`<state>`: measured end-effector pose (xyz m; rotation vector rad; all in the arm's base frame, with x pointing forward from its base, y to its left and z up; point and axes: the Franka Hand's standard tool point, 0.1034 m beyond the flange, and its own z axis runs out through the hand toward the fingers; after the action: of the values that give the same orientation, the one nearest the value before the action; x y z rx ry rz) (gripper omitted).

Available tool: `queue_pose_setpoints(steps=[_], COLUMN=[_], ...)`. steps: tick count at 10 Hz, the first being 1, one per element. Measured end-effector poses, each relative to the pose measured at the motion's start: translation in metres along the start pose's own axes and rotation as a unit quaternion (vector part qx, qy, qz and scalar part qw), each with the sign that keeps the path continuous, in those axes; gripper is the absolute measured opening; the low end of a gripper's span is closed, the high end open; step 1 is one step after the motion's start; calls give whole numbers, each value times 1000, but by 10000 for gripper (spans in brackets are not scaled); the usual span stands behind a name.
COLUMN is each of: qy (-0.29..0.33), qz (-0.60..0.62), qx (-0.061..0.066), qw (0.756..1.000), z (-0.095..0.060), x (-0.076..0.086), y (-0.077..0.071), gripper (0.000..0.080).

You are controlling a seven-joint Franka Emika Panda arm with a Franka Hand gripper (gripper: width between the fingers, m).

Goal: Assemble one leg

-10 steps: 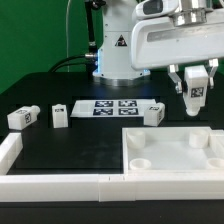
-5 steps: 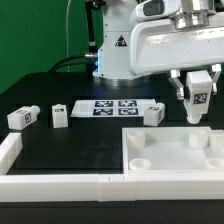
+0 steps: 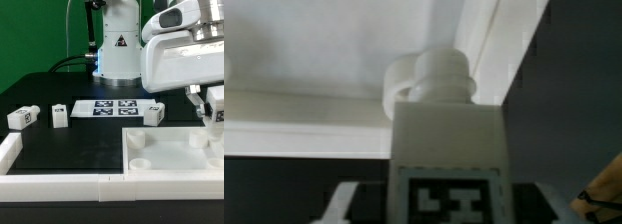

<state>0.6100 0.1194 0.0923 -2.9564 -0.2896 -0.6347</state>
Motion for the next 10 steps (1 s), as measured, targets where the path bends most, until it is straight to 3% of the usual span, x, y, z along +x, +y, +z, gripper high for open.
queue_pose_setpoints(steps=[1,4,6,10], qy=[3,17,61,56], qz=[-6,-9,-8,-10], qx=[-1,-5,-22,-13], qw=[1000,1000,998,998], z=[8,7,13,24], x=[5,4,0,13], y=[5,5,13,4], gripper=[287,287,288,288])
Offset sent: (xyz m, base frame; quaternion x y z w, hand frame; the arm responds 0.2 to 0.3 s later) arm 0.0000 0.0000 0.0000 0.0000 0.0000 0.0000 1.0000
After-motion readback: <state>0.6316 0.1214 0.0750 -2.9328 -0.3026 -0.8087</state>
